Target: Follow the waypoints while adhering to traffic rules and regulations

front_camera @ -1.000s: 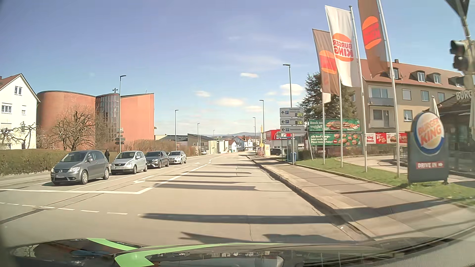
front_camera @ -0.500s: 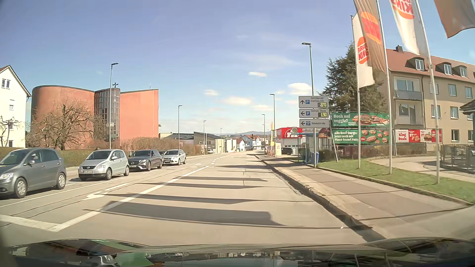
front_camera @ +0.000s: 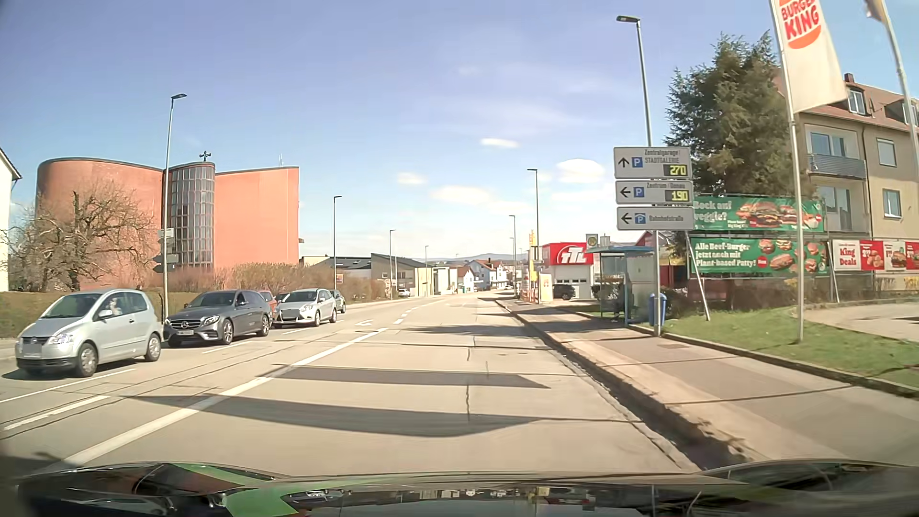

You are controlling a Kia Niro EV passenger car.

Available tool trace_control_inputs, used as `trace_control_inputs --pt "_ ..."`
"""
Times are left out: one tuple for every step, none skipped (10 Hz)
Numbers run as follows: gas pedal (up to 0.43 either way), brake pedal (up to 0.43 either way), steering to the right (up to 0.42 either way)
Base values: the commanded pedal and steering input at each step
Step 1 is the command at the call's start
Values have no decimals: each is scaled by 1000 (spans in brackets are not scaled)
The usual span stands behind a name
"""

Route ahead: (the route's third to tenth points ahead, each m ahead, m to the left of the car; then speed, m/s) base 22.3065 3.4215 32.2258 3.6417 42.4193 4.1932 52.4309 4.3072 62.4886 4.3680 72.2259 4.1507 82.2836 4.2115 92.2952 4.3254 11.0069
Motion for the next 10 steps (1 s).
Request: trace_control_inputs --pt "177 0 -3" --pt "177 0 -3" --pt "177 0 -3" --pt "177 0 -3" --pt "169 0 -3" --pt "157 0 -3" --pt "138 0 -3" --pt "138 0 -3" --pt "138 0 -3" --pt "138 0 -3"
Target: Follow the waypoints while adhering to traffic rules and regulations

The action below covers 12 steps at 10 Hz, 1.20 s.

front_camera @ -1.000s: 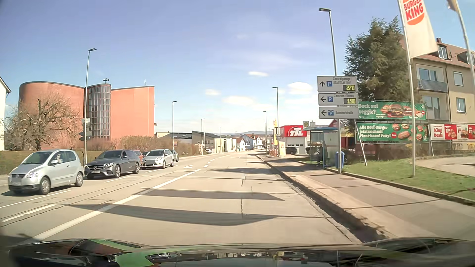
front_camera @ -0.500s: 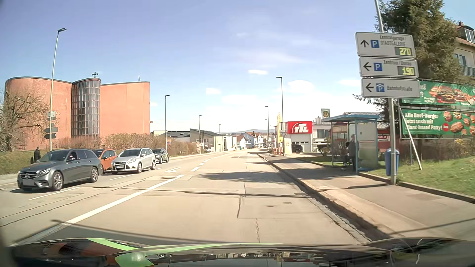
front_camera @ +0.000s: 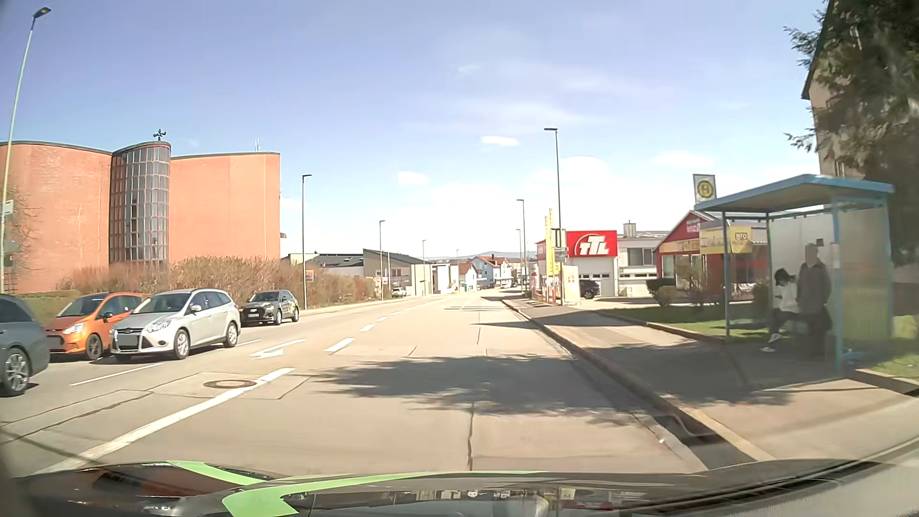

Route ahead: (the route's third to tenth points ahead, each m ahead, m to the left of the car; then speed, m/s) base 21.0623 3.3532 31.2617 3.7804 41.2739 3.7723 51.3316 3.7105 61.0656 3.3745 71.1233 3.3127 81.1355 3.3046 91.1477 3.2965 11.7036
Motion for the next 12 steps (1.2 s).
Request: trace_control_inputs --pt "138 0 -2" --pt "138 0 -2" --pt "138 0 -2" --pt "138 0 -2" --pt "138 0 0" --pt "138 0 2" --pt "130 0 3" --pt "130 0 4" --pt "130 0 4" --pt "130 0 4" --pt "130 0 2" --pt "130 0 1"
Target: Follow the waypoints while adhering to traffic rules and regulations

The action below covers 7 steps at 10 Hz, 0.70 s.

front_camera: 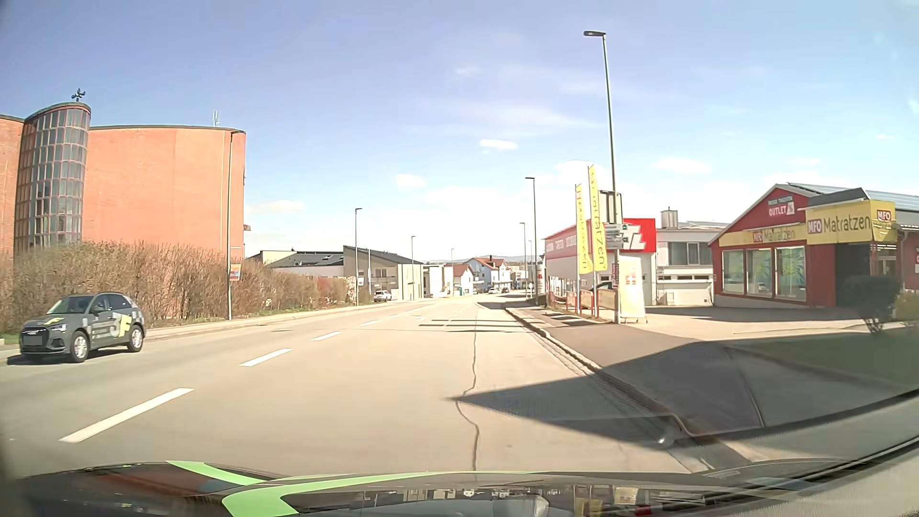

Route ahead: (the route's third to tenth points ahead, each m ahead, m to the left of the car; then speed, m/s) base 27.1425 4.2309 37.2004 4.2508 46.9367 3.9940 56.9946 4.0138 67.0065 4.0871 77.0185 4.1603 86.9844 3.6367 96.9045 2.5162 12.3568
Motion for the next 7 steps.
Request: trace_control_inputs --pt "130 0 2" --pt "110 0 4" --pt "79 0 5" --pt "79 0 5" --pt "79 0 5" --pt "79 0 4" --pt "79 0 3"
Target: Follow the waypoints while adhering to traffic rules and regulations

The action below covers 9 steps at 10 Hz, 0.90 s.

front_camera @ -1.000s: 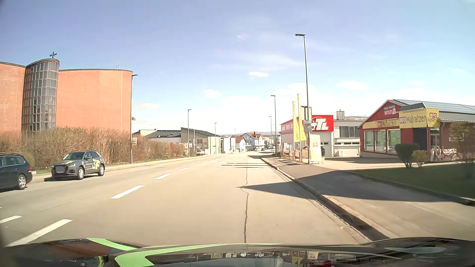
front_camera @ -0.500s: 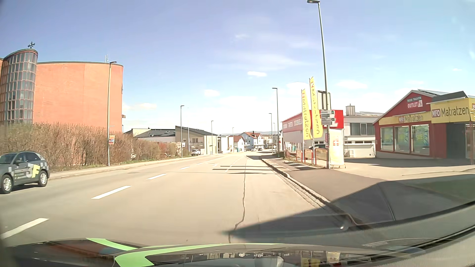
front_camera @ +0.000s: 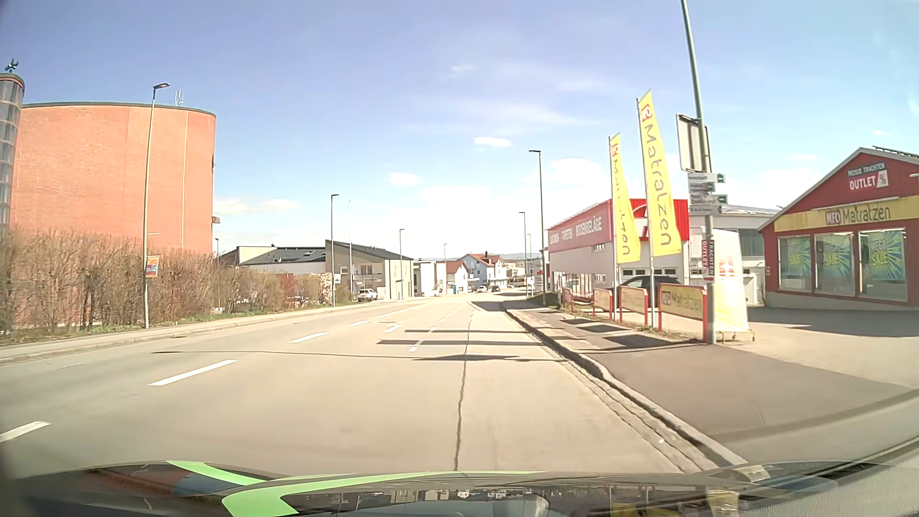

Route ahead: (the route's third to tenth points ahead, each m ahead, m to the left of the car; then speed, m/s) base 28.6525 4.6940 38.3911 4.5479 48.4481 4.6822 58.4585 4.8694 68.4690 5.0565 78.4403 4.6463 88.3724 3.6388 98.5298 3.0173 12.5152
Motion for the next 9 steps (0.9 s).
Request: trace_control_inputs --pt "79 0 3" --pt "79 0 3" --pt "79 0 3" --pt "79 0 3" --pt "79 0 0" --pt "79 0 -3" --pt "79 0 -4" --pt "79 0 -7" --pt "79 0 -7"
